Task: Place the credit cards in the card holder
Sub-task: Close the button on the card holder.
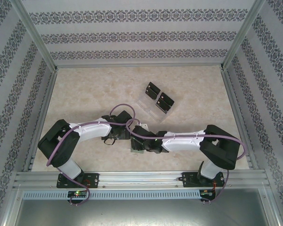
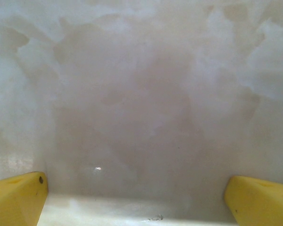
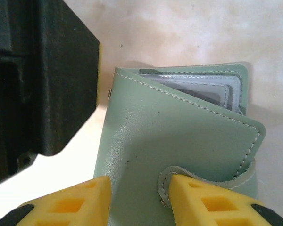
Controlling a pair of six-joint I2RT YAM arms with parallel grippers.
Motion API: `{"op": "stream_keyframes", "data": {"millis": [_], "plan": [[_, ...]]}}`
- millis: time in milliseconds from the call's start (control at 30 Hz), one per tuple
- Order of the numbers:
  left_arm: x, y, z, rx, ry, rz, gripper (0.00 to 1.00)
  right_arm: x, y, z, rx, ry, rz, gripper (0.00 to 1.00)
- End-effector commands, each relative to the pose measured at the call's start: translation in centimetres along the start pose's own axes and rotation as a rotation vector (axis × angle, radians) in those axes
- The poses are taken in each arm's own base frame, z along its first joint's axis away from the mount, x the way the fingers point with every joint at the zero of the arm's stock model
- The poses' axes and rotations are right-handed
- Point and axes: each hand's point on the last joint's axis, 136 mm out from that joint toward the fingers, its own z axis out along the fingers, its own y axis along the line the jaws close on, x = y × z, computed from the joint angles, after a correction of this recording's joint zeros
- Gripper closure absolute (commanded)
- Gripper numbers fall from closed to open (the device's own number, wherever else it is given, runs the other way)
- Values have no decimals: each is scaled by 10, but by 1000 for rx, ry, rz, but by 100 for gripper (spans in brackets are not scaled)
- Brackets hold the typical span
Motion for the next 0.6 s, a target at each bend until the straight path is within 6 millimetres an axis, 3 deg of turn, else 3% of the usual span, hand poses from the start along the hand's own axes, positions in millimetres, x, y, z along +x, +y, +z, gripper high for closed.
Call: {"op": "stream_keyframes", "data": {"millis": [0,300,567], "plan": [[2,-28,11,83,13,40,0,63,-58,-6,181,292,-48,59],[-1,-31,9,86,12,40,0,2,-29,-27,66,171,-49,56],[-6,-34,5,90,2,45,0,-21,-30,-56,36,100,-35,55]]}}
